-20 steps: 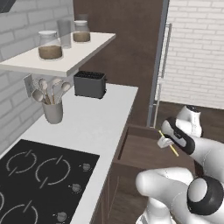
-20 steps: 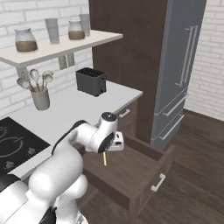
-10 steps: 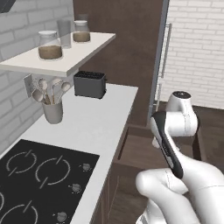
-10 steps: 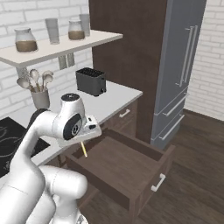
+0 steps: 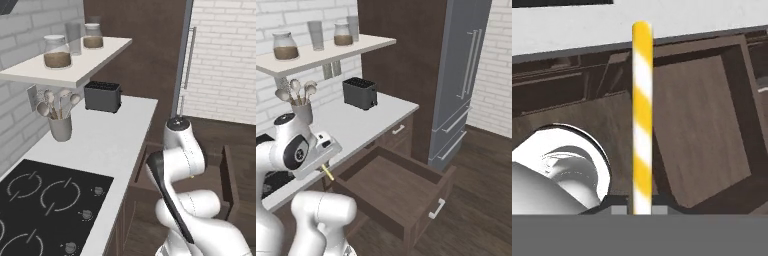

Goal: Take a straw from the drawer in front and place it inside the glass cup on the dining counter.

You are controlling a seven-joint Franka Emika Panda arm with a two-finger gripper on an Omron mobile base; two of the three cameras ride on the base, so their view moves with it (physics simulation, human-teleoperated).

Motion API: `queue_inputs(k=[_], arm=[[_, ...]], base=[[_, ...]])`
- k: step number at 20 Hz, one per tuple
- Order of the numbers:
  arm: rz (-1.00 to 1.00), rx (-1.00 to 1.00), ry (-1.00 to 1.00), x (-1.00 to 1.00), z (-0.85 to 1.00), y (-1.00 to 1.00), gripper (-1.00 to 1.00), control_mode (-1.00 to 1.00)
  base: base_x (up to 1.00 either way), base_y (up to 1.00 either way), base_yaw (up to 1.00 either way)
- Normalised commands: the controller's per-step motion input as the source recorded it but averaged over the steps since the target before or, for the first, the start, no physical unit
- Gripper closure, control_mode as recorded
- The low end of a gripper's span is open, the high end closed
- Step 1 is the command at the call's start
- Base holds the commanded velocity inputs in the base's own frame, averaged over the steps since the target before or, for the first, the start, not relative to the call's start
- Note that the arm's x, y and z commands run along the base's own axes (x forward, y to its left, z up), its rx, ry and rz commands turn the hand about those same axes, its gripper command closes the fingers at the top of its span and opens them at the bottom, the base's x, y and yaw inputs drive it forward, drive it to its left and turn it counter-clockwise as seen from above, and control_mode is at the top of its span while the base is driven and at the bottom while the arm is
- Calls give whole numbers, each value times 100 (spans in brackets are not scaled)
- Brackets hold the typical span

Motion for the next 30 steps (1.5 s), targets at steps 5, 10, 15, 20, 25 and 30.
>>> queue_inputs(k=[5, 10, 15, 20, 25, 30], arm=[[41, 9, -26, -2, -2, -53, 100, -100], [22, 11, -28, -17, -41, -30, 100, -100], [16, -2, -21, -38, -60, 4, 100, -100], [9, -15, -12, -37, -69, 21, 100, -100], [3, -5, -15, -31, -49, 6, 100, -100], [1, -2, -6, -12, -17, 2, 100, 100]], base=[[0, 0, 0], [0, 0, 0], [0, 0, 0], [0, 0, 0], [0, 0, 0], [-25, 1, 0]])
